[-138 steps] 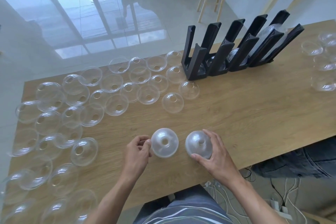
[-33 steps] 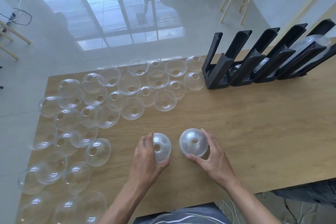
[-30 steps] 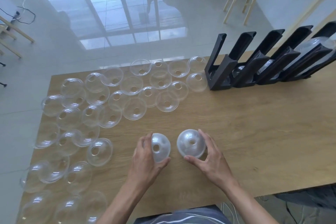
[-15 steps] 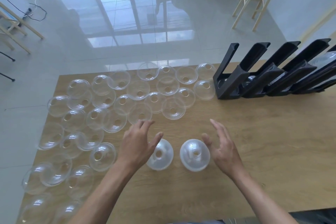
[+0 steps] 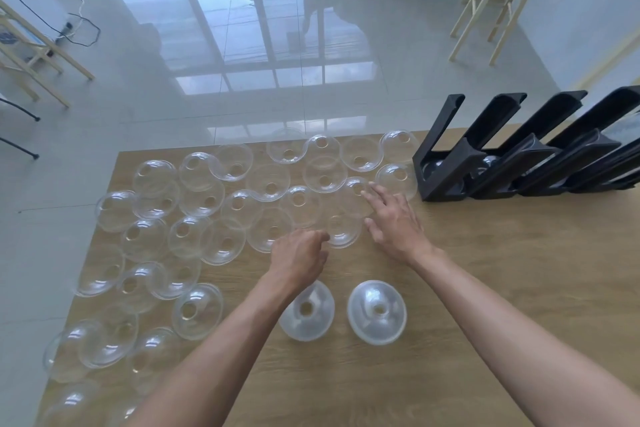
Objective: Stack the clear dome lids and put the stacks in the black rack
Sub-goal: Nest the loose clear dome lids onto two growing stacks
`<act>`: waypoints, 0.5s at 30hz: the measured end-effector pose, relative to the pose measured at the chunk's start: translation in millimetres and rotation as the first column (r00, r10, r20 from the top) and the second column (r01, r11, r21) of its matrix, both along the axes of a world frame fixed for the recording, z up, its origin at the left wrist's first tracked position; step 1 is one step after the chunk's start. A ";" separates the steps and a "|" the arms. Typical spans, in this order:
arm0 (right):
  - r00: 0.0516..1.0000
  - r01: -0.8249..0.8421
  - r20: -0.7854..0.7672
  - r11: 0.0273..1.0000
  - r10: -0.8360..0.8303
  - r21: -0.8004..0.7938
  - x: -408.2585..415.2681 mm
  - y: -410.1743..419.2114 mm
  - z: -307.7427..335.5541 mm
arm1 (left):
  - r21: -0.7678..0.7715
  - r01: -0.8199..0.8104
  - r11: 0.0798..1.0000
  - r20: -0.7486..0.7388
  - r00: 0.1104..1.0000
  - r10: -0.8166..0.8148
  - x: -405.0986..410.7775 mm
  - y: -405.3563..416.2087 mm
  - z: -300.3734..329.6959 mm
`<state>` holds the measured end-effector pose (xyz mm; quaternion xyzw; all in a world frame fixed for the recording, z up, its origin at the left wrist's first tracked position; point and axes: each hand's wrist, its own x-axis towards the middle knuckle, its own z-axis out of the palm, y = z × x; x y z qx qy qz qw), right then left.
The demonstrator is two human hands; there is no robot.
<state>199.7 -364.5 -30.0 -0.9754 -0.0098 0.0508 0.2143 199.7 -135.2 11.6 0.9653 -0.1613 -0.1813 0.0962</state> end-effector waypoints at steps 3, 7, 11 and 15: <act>0.997 0.054 0.054 0.998 -0.056 0.035 -13.6 -1.5 -5.3 | -0.010 0.004 1.000 0.028 1.000 -0.003 -2.1 8.3 -2.7; 0.981 0.131 0.133 0.989 -0.138 0.061 -28.0 -5.1 -7.7 | -0.040 0.033 0.999 0.116 0.993 -0.028 -5.9 20.7 -2.0; 0.997 0.071 0.012 0.996 -0.071 0.050 -26.6 -4.9 -10.1 | -0.059 0.064 0.996 0.202 0.978 -0.051 -10.5 31.1 1.0; 0.998 0.069 0.002 0.997 -0.069 0.029 -23.7 -1.8 -12.0 | -0.264 -0.087 0.961 0.158 0.979 0.132 -14.1 38.5 7.3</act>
